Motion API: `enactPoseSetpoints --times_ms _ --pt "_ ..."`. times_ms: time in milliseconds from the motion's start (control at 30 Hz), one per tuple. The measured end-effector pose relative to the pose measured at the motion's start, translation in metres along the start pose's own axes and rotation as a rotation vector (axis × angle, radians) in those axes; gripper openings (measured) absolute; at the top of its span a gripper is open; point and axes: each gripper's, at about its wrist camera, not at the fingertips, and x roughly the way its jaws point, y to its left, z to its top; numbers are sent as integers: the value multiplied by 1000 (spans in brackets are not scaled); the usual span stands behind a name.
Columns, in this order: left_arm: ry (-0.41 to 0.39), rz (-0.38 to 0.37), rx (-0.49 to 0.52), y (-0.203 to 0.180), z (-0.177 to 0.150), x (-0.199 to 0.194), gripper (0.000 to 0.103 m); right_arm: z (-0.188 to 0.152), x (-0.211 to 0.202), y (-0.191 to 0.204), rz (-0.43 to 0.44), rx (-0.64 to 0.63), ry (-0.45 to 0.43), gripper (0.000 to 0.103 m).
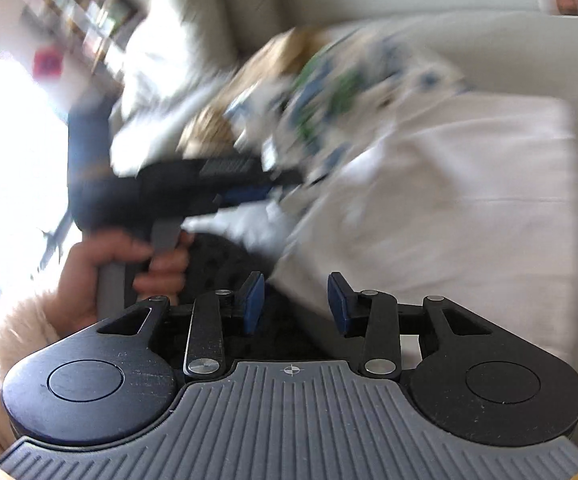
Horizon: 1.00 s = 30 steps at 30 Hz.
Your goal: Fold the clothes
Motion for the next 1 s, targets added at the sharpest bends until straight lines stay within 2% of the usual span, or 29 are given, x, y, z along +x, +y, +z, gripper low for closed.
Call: enactPoseSetpoints --times_ms 133,267,367,567,633,700,767,867,933,1000 --pt "34 19 59 -30 13 14 36 -7 -42 -39 -113 158 -150 46" --pt "-8 116 202 -65 10 2 40 -20 -59 -72 -97 316 -192 46" --pt "-21 186 241 -77 3 -3 42 -26 -60 -78 -135 320 -197 46" --pt "-58 220 315 -94 -5 -18 43 -27 -63 -86 -156 330 -213 46" --pt "-81 195 339 -100 -4 -24 44 -28 -63 -91 -157 341 -216 46" --pt "-78 123 338 -102 0 -23 44 -29 -61 -95 -161 351 -215 47" --pt "-46 34 298 -94 6 -12 41 -29 -59 -99 -165 361 -214 47" --pt "18 -50 182 -71 17 14 32 -32 -61 -103 -162 374 -218 47" --pt "46 -76 149 -62 19 25 31 -32 -63 -105 -163 378 -222 47" --pt "75 -66 164 -61 19 36 31 -34 -64 -108 -163 383 -225 48"
